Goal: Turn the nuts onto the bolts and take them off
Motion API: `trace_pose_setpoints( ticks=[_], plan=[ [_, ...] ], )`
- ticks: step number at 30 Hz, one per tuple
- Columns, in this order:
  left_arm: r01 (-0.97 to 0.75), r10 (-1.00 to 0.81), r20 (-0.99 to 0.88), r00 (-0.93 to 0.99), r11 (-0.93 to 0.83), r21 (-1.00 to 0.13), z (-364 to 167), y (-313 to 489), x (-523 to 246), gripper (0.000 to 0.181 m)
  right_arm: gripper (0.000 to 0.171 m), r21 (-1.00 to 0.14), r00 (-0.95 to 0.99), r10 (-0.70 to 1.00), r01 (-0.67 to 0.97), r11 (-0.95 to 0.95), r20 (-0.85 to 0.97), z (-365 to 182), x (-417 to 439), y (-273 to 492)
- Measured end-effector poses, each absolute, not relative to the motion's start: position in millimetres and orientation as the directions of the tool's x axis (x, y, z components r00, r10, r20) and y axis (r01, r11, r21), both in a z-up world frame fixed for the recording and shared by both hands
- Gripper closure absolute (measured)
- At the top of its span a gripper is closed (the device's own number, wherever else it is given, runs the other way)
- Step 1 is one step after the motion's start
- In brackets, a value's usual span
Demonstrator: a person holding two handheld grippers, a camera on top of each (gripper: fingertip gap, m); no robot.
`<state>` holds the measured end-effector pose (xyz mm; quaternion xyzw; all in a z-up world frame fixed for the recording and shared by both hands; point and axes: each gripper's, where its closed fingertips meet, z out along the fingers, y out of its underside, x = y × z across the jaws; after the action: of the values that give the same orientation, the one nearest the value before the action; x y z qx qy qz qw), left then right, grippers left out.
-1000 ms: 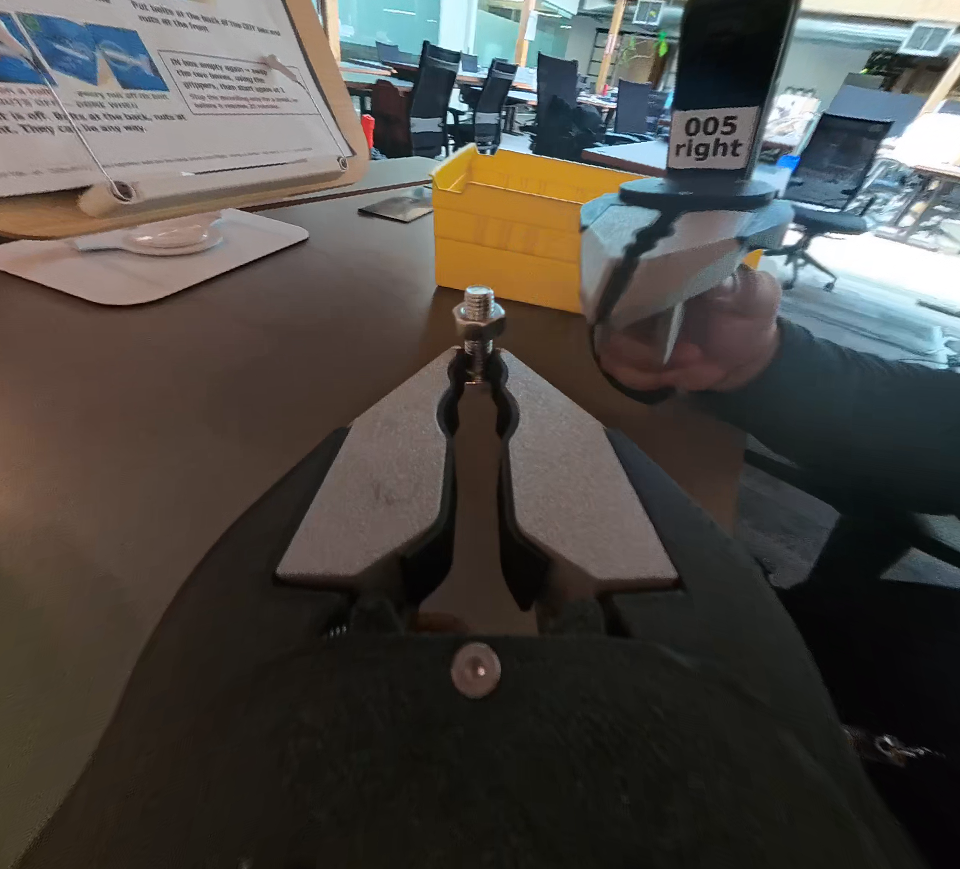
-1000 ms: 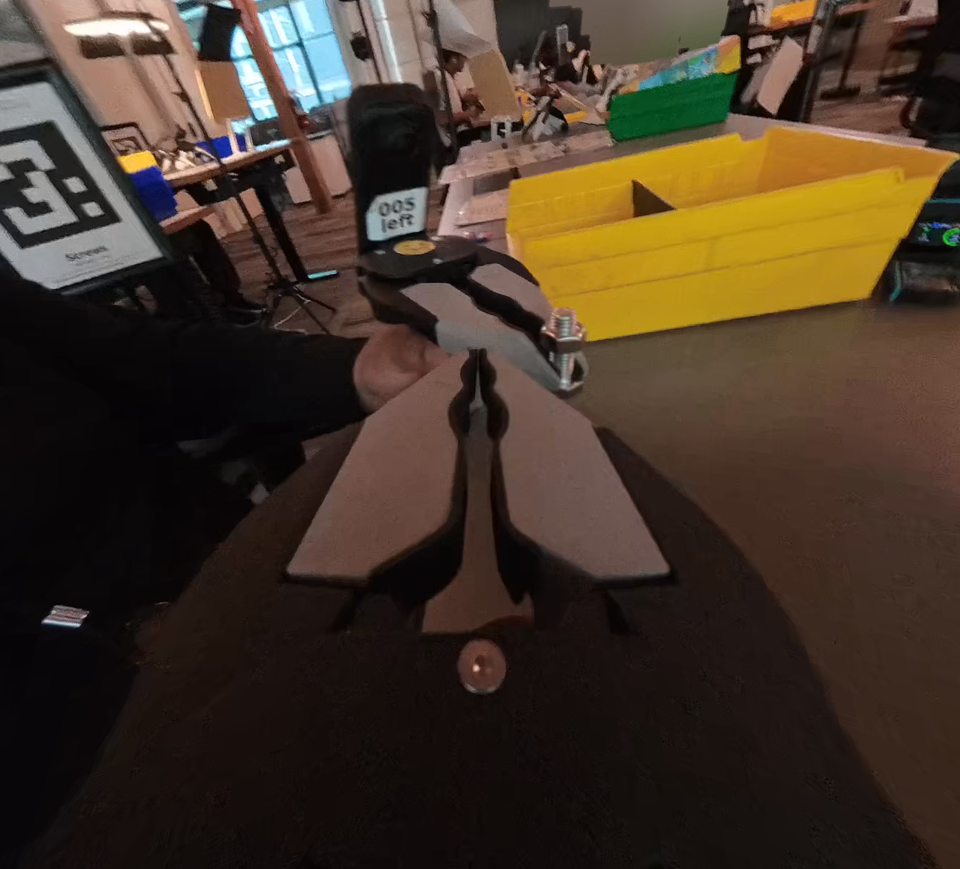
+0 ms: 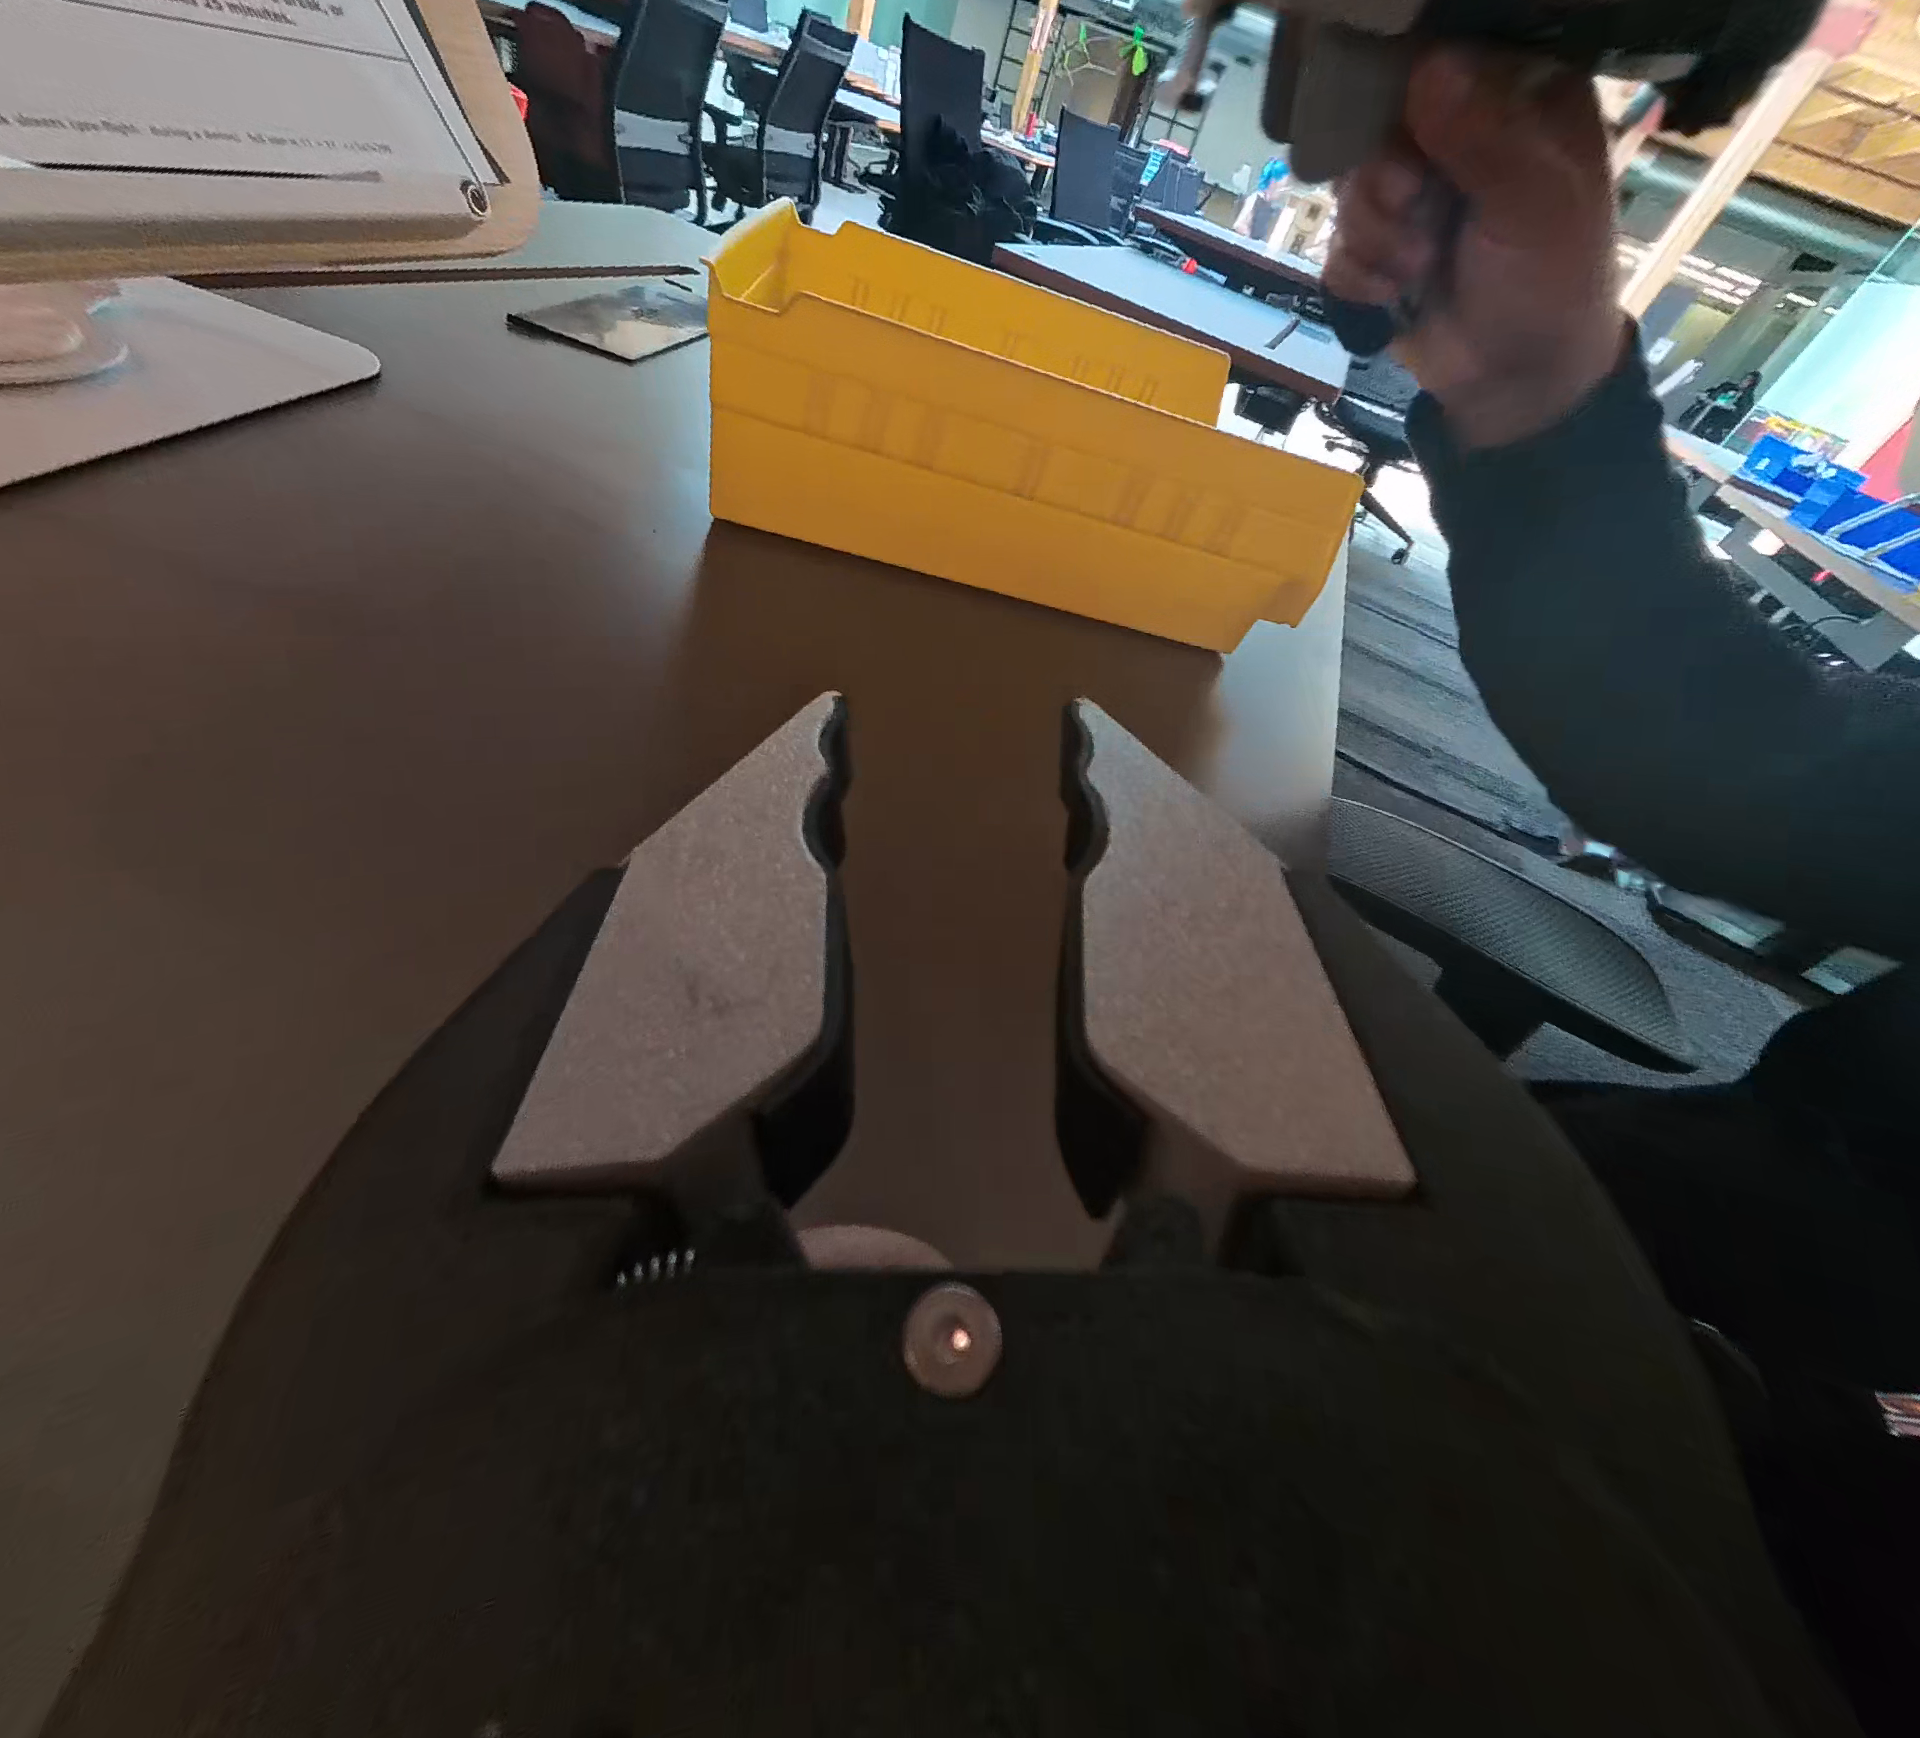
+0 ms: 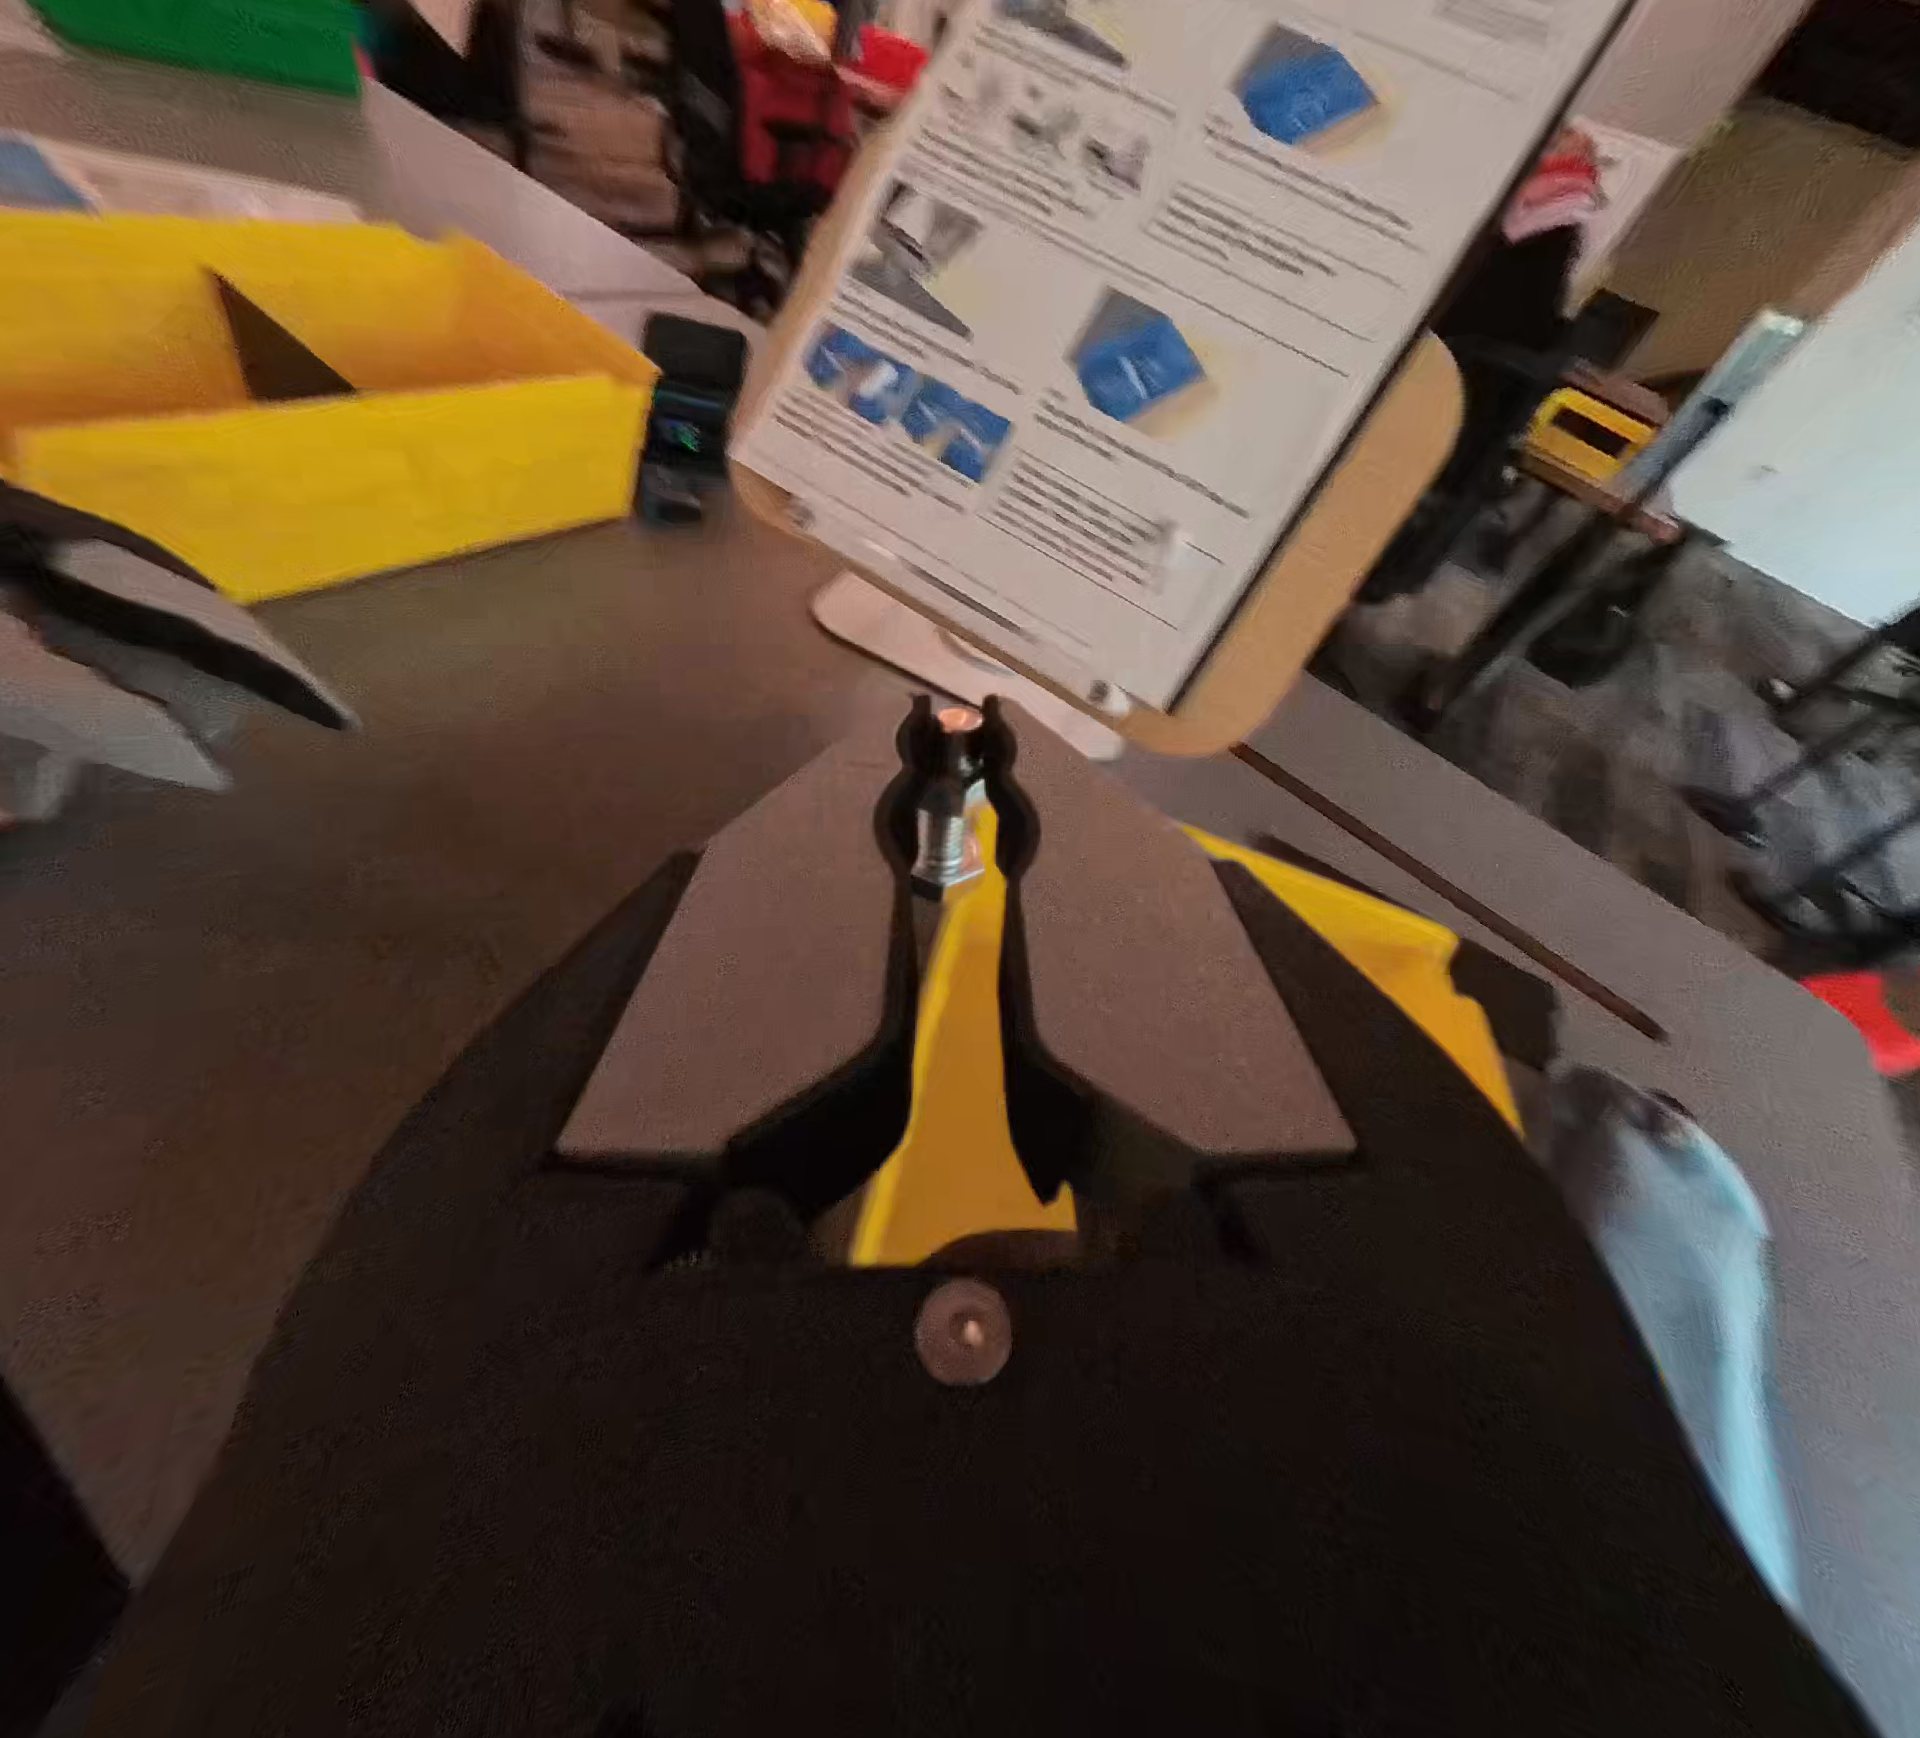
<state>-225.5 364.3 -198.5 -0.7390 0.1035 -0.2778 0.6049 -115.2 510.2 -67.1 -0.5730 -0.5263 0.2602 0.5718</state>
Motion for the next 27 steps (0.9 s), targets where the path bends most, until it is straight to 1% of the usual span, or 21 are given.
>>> trace_pose_setpoints(
  ticks=[3,6,9,11,12,13,14,16,17,19,20,21,22,23,24,25,26,27],
  plan=[
    [0.15,-0.489,0.246,0.837,-0.227,-0.962,-197.9,362.9,-223.2,0.146,0.165,-0.833,0.383,0.855,0.545,0.097,0.35,-111.1,-94.4,577.4],
    [0.099,-0.481,0.196,0.854,-0.219,-0.971,-200.2,362.9,-219.7,0.146,0.165,-0.672,0.403,0.824,0.74,-0.037,0.398,-170.9,-81.4,628.3],
    [0.034,-0.472,0.137,0.871,-0.219,-0.975,-204.2,363.4,-215.3,0.146,0.164,-0.478,0.329,0.849,0.872,-0.105,0.414,-230.8,-75.4,645.3],
    [-0.006,-0.465,0.099,0.88,-0.221,-0.975,-206.9,364.0,-212.7,0.146,0.163,-0.363,0.267,0.858,0.926,-0.102,0.439,-259.5,-72.5,650.0],
    [-0.024,-0.46,0.082,0.884,-0.221,-0.975,-208.1,364.2,-211.8,0.145,0.161,-0.335,0.255,0.859,0.936,-0.105,0.445,-268.1,-72.1,652.4],
    [-0.044,-0.462,0.07,0.884,-0.23,-0.972,-210.4,363.4,-210.5,0.146,0.151,-0.33,0.259,0.861,0.937,-0.114,0.437,-271.6,-72.5,653.6],
    [-0.068,-0.471,0.062,0.88,-0.254,-0.965,-214.7,361.5,-208.5,0.149,0.144,-0.348,0.273,0.868,0.929,-0.126,0.415,-270.1,-74.5,652.5],
    [-0.107,-0.472,0.06,0.879,-0.318,-0.942,-220.6,356.5,-209.2,0.15,0.138,-0.427,0.31,0.872,0.895,-0.133,0.379,-252.6,-81.0,647.1],
    [-0.108,-0.467,0.067,0.882,-0.338,-0.935,-216.6,352.4,-211.7,0.15,0.137,-0.47,0.326,0.868,0.874,-0.125,0.375,-238.7,-83.0,643.7],
    [-0.066,-0.482,0.103,0.87,-0.32,-0.945,-186.7,339.5,-216.8,0.149,0.136,-0.556,0.347,0.859,0.826,-0.091,0.375,-206.2,-84.0,631.1],
    [-0.055,-0.481,0.101,0.871,-0.301,-0.952,-166.9,333.3,-225.7,0.156,0.134,-0.602,0.349,0.865,0.796,-0.07,0.361,-190.9,-86.9,622.2],
    [-0.075,-0.457,0.068,0.887,-0.287,-0.955,-148.2,328.7,-242.4,0.172,0.132,-0.649,0.337,0.881,0.76,-0.047,0.331,-176.1,-91.1,607.4],
    [-0.111,-0.409,0.013,0.912,-0.276,-0.955,-131.4,326.1,-267.1,0.181,0.131,-0.699,0.314,0.905,0.715,-0.026,0.286,-163.1,-99.0,588.4],
    [-0.146,-0.337,-0.044,0.94,-0.286,-0.947,-119.2,325.5,-298.6,0.181,0.127,-0.75,0.273,0.936,0.661,-0.015,0.223,-151.8,-109.3,564.7],
    [-0.169,-0.259,-0.085,0.962,-0.325,-0.931,-113.9,325.5,-333.7,0.173,0.122,-0.797,0.205,0.969,0.604,-0.012,0.141,-143.5,-121.3,536.4],
    [-0.18,-0.195,-0.111,0.975,-0.382,-0.907,-114.6,326.1,-368.2,0.157,0.117,-0.836,0.104,0.993,0.549,-0.013,0.052,-137.9,-134.6,503.8],
    [-0.179,-0.145,-0.127,0.981,-0.45,-0.875,-119.6,327.3,-401.4,0.142,0.116,-0.863,-0.021,0.999,0.505,-0.012,-0.026,-135.4,-146.4,469.0],
    [-0.162,-0.089,-0.135,0.987,-0.512,-0.843,-125.8,329.4,-434.5,0.14,0.118,-0.88,-0.138,0.987,0.474,-0.007,-0.082,-137.0,-156.1,437.3]
  ],
)
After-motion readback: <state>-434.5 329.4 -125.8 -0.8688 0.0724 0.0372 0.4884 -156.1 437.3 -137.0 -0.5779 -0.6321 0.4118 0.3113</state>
